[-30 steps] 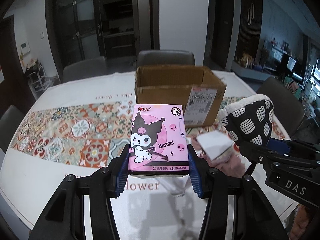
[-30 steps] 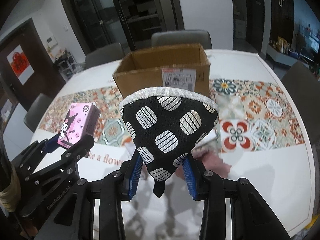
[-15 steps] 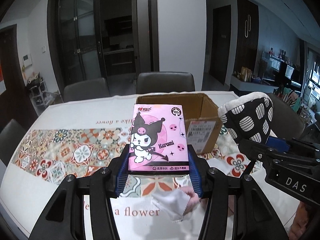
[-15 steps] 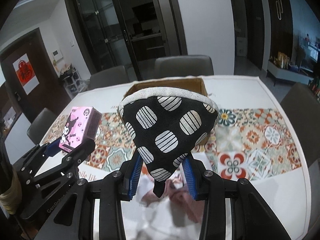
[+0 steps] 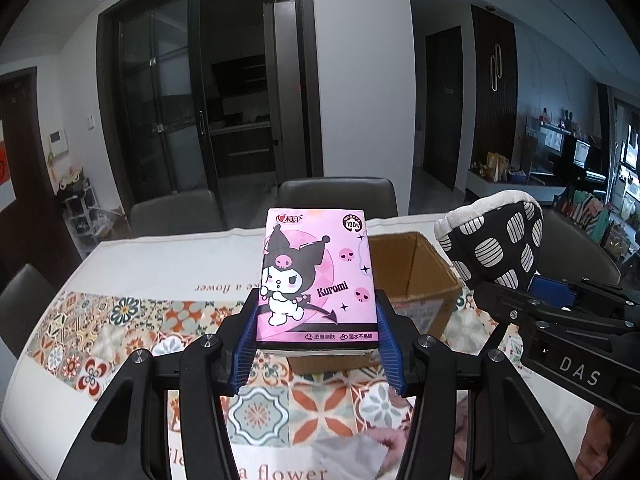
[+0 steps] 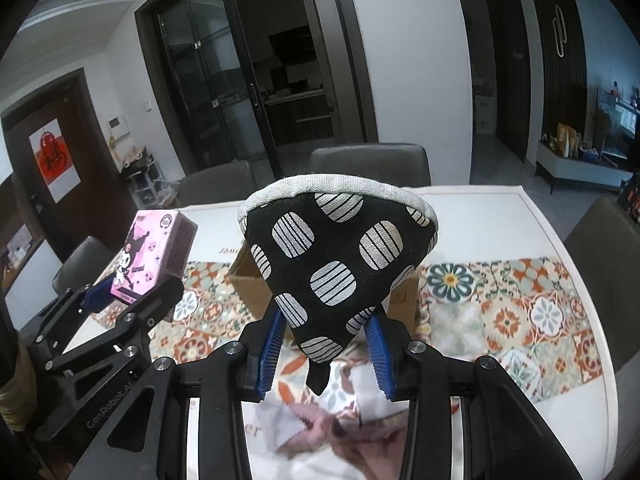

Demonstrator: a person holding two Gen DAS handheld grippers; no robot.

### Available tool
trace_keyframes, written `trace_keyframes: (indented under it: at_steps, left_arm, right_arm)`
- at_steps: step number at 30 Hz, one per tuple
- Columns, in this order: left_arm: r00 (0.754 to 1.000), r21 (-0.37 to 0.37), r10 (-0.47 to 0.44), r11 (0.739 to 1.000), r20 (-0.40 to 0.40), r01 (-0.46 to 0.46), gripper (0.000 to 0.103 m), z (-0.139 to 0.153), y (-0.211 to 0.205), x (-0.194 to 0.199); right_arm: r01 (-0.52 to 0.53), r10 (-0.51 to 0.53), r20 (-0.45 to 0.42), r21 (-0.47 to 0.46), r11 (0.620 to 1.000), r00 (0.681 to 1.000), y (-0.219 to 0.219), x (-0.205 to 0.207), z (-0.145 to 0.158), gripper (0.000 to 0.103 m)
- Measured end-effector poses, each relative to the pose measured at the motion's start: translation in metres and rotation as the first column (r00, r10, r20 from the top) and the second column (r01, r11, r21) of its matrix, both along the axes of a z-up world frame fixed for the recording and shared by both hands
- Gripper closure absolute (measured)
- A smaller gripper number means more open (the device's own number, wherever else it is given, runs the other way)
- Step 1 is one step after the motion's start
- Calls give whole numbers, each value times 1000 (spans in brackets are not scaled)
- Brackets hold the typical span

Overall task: Organize soft objects
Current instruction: 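Carry the tissue pack and mitt with both tools over the cardboard box, then open both tools to drop the tissue pack and mitt into the box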

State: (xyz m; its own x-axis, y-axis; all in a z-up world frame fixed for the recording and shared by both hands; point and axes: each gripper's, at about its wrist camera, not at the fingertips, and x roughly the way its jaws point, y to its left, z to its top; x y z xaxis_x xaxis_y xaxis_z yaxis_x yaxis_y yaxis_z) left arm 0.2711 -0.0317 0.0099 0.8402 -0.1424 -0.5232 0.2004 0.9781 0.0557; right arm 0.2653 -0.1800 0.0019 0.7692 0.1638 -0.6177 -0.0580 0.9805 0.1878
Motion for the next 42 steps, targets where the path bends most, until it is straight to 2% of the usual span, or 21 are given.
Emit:
trace_keyframes:
  at_steps: [12, 26, 31, 42]
  left_arm:
    - [1000, 11, -2, 1000, 14, 1, 51, 1, -7, 44]
    - [999, -2, -6, 1000, -47, 6, 51, -19, -10, 103]
    - [996, -4, -20, 1000, -88, 20, 51, -32, -12, 126]
    - [977, 11, -45, 999, -211, 48, 51, -74, -22, 166]
  right_arm:
    - [-3, 3, 21, -13, 1000, 1000, -4, 42, 3, 62]
    - [-32, 32, 11, -42, 999, 999, 0, 103, 0, 62]
    - [-46, 44, -31, -42, 998, 999, -1, 129, -13, 62]
    - [-64, 58, -188, -27, 998, 980, -10, 173, -64, 62]
